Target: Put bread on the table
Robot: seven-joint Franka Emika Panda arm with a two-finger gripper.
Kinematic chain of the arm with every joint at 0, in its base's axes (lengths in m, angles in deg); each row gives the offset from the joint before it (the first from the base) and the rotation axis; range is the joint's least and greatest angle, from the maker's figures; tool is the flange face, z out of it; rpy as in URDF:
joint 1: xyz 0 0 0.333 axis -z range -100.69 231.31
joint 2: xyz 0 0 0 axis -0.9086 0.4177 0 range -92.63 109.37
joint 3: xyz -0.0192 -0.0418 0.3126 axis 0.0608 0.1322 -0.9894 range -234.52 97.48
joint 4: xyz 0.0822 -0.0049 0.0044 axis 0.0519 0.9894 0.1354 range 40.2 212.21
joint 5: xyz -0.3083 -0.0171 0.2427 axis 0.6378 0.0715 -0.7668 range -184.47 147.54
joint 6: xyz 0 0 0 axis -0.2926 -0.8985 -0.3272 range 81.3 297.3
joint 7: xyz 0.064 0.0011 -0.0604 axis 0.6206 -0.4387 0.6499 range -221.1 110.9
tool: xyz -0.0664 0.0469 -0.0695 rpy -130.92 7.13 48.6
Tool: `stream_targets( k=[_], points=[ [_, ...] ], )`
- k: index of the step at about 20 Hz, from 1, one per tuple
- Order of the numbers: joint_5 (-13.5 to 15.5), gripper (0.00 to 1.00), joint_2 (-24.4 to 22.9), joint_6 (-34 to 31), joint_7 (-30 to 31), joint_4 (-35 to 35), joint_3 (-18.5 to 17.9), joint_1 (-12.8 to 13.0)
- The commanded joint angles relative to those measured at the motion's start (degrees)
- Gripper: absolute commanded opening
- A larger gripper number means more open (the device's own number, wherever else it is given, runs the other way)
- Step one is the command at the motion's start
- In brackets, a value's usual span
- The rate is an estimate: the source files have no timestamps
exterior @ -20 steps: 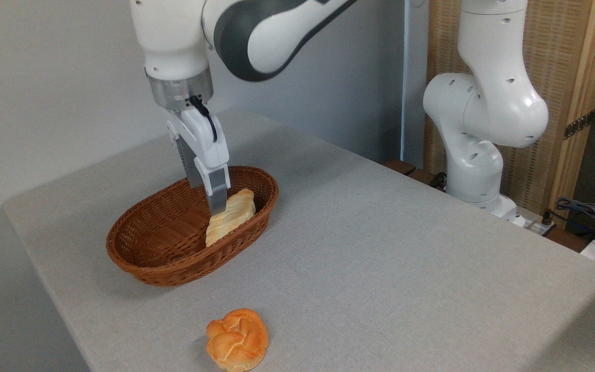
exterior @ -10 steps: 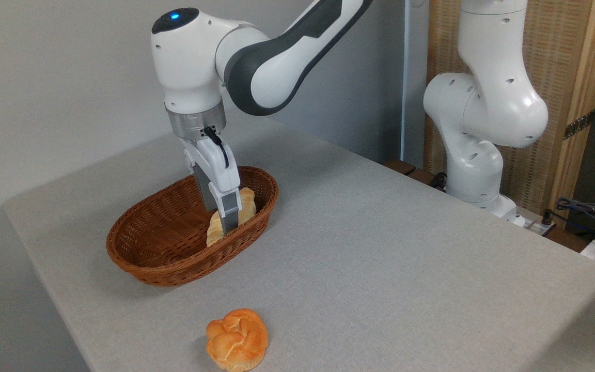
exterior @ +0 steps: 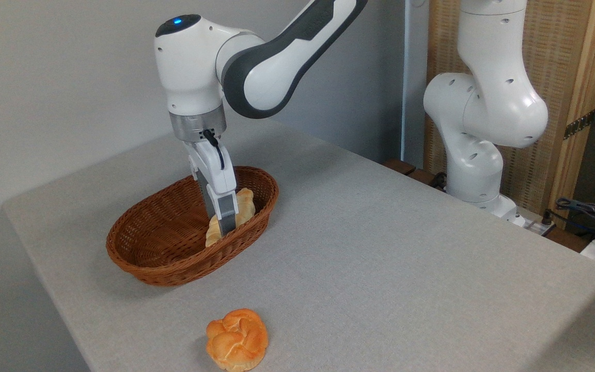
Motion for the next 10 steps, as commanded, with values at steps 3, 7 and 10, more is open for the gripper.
stream_targets(
  k=[3, 7, 10],
  points=[
    [-1.1, 0.21, 0.6, 1.8, 0.7, 0.8, 0.1, 0.1],
    [-1.1, 0.17, 0.6, 1.7, 0.7, 0.7, 0.1, 0.2],
    [-1.1, 0.11, 0.7, 1.7, 0.7, 0.7, 0.1, 0.2]
  ],
)
